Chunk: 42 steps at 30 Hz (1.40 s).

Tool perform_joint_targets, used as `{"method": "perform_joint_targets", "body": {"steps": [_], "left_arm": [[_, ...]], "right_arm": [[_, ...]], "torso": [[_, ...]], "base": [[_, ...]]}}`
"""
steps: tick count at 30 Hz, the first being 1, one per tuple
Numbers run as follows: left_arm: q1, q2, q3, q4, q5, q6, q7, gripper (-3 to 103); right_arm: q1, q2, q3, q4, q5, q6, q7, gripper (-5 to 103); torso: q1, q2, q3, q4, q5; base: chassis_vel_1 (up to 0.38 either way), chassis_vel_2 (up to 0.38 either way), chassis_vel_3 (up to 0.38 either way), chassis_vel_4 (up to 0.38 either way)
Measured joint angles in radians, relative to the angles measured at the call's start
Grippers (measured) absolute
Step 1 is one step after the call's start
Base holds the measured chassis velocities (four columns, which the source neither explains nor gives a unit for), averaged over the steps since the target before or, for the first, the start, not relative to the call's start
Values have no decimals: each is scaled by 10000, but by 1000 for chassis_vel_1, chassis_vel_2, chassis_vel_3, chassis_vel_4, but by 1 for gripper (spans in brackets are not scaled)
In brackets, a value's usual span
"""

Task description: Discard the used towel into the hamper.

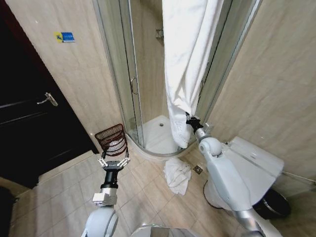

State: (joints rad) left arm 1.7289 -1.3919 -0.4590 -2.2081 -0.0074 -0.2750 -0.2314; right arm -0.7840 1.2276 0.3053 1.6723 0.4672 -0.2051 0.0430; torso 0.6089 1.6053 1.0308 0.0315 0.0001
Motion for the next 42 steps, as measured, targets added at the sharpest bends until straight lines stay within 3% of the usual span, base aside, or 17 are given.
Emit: {"method": "perform_joint_targets", "body": {"steps": [28, 37, 42], "left_arm": [[-63, -42, 97, 21, 83, -33, -148, 100], [-74, -39, 107, 14, 93, 100, -335, 100], [-46, -41, 221, 36, 286, 460, -417, 100]], "right_arm": [[-1269, 258, 485, 488, -456, 476, -366, 4], [-1331, 180, 455, 749, -434, 442, -288, 4], [-1321, 90, 421, 1315, -76, 250, -110, 4]], "torso": [[0, 0, -1, 0, -1], [0, 0, -1, 0, 0], [0, 0, -1, 0, 0]], "base": [[0, 0, 0, 0], [0, 0, 0, 0], [0, 0, 0, 0]]}}
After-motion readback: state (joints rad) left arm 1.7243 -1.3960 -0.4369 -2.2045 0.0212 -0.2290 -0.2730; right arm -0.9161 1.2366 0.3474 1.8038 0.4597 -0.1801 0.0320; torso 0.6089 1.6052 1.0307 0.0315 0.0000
